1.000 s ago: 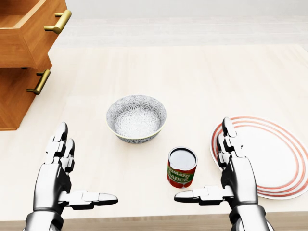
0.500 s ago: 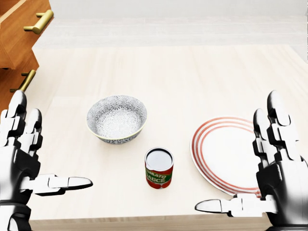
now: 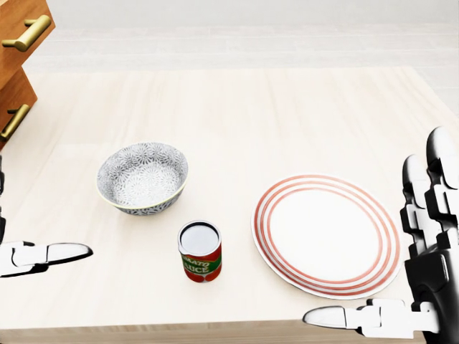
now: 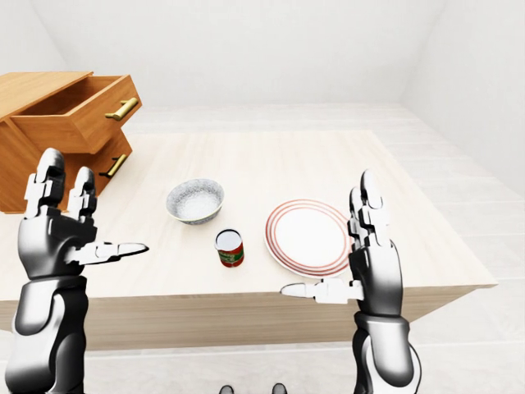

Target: Put the bowl on the plate.

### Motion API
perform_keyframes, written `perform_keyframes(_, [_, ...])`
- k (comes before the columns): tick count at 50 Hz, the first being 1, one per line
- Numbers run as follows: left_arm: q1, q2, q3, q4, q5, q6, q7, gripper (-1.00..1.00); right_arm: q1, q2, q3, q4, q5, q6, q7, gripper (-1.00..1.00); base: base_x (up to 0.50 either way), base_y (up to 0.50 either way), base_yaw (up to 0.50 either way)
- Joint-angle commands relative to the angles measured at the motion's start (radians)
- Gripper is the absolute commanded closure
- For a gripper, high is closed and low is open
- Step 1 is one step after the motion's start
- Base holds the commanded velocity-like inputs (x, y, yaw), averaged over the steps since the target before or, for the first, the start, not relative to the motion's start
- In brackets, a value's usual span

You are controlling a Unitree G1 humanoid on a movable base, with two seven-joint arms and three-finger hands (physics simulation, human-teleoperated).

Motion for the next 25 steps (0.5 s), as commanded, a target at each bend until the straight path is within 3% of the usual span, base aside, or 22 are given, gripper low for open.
perform_keyframes(1, [-0.027, 0.03, 0.06, -0.031, -0.069, 0.0, 0.01, -1.0, -0.01, 0.019, -0.032, -0.007, 0.015, 0.0, 0.006, -1.0, 0.0, 0.0, 0.0])
perform_keyframes(6, [-0.065, 0.039, 0.047, 0.041, -0.057, 0.0, 0.03, -1.0, -0.011, 0.019, -0.043, -0.017, 0.032, 0.0, 0.009, -1.0, 0.0, 0.0, 0.0])
perform_keyframes(25, [-0.059, 0.046, 0.032, 0.062, -0.05, 0.0, 0.046, -1.0, -0.037, 0.01, -0.048, 0.013, 0.017, 0.0, -0.005, -1.0, 0.25, -0.21, 0.0])
